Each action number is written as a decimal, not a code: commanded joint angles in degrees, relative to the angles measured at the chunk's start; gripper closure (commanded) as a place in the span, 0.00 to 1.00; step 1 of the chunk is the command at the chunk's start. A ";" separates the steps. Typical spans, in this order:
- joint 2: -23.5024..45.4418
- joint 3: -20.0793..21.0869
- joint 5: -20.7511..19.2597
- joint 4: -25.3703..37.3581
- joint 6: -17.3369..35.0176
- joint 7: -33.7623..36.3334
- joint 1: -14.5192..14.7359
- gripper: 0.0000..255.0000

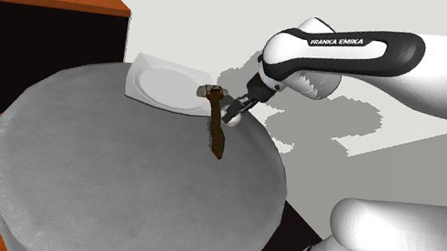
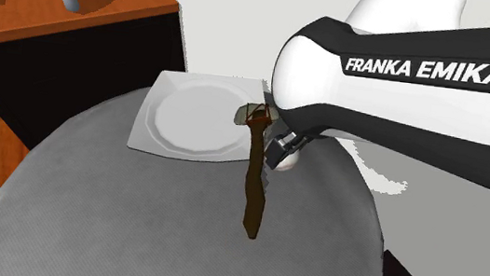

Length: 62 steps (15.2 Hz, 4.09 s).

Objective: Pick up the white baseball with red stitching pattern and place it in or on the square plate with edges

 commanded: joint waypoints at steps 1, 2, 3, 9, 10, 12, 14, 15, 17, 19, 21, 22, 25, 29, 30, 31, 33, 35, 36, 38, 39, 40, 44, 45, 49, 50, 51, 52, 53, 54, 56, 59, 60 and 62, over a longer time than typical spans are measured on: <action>-0.05 -0.01 0.01 -0.01 -0.14 0.02 0.06 1.00; -0.55 -0.37 -0.19 0.41 -1.06 0.17 0.09 1.00; -1.00 -0.72 -0.39 0.87 -1.97 0.33 0.11 1.00; -3.35 -2.72 -1.67 3.80 -7.20 1.30 0.10 1.00; -3.67 -3.04 -1.89 4.33 -8.04 1.47 0.08 1.00; -4.24 -3.65 -2.33 5.42 -9.70 1.80 0.03 1.00; -4.74 -4.24 -2.78 6.55 -11.32 2.13 -0.03 1.00; -4.96 -4.53 -3.00 7.13 -12.12 2.30 -0.07 1.00; -5.35 -5.09 -3.44 8.33 -13.70 2.64 -0.16 1.00; -5.67 -5.63 -3.88 9.57 -15.25 2.98 -0.25 1.00; -5.84 -5.95 -4.16 10.38 -16.22 3.19 -0.32 1.00; -3.80 -4.36 -4.63 12.17 -15.42 4.46 -0.98 1.00; 2.59 0.78 -6.99 17.80 -13.15 8.69 -3.39 1.00; 12.42 8.74 -13.32 25.97 -10.40 16.02 -7.37 1.00; 15.31 11.00 -15.77 28.15 -9.78 18.34 -8.46 1.00; 18.49 13.38 -18.73 30.39 -9.22 20.96 -9.51 1.00; 26.11 18.10 -26.70 35.12 -8.43 27.40 -10.96 1.00; 35.24 20.67 -37.09 40.42 -8.77 35.09 -9.35 1.00; 39.47 20.17 -41.78 43.34 -9.53 38.41 -6.75 1.00; 42.13 18.23 -44.46 45.01 -9.51 40.23 -3.57 1.00; 42.24 17.93 -44.56 44.38 -8.78 40.26 -3.36 1.00; 42.40 17.76 -44.74 43.77 -8.06 40.34 -3.23 1.00; 43.32 17.17 -45.79 41.48 -5.24 40.86 -2.80 1.00; 43.59 17.00 -46.10 40.94 -4.55 41.01 -2.66 1.00; 44.80 16.20 -47.49 38.94 -1.83 41.75 -1.99 1.00; 45.13 15.97 -47.88 38.47 -1.16 41.96 -1.79 1.00; 45.55 15.67 -48.37 37.92 -0.35 42.23 -1.54 1.00; 45.55 15.66 -48.37 37.92 -0.35 42.23 -1.54 1.00; 45.54 15.67 -48.36 37.92 -0.35 42.23 -1.54 1.00; 45.55 15.66 -48.36 37.92 -0.35 42.23 -1.53 1.00; 45.55 15.66 -48.36 37.92 -0.35 42.23 -1.53 1.00; 45.55 15.66 -48.37 37.92 -0.35 42.23 -1.53 0.00; 45.55 15.66 -48.37 37.92 -0.35 42.23 -1.53 0.00; 45.55 15.66 -48.37 37.92 -0.35 42.23 -1.53 0.00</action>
